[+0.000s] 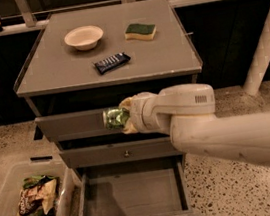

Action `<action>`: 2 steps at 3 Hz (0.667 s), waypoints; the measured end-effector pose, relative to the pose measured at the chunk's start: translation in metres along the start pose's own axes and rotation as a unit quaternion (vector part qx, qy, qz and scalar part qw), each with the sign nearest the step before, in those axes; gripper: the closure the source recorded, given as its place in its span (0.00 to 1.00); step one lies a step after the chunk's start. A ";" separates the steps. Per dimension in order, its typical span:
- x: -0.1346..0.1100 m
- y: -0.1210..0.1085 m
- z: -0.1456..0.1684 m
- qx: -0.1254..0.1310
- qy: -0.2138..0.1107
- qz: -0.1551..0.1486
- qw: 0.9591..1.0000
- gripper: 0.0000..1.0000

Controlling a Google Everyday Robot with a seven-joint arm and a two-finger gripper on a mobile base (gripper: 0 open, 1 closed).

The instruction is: Pick green can from bottom drawer and place on counter

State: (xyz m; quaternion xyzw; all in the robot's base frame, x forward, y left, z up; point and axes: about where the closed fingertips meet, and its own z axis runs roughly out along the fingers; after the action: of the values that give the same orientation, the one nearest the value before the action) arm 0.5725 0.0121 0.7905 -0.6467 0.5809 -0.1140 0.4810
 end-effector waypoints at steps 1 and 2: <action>-0.010 -0.002 -0.058 0.039 0.037 -0.015 0.998 1.00; -0.050 -0.063 -0.097 0.107 0.028 -0.072 0.991 1.00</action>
Offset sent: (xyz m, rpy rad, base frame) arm 0.0198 -0.1048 0.2036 -0.0872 -0.3712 -0.2087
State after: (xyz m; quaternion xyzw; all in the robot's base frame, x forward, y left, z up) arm 0.5296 -0.0014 0.9080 -0.6279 0.5306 -0.2284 0.5215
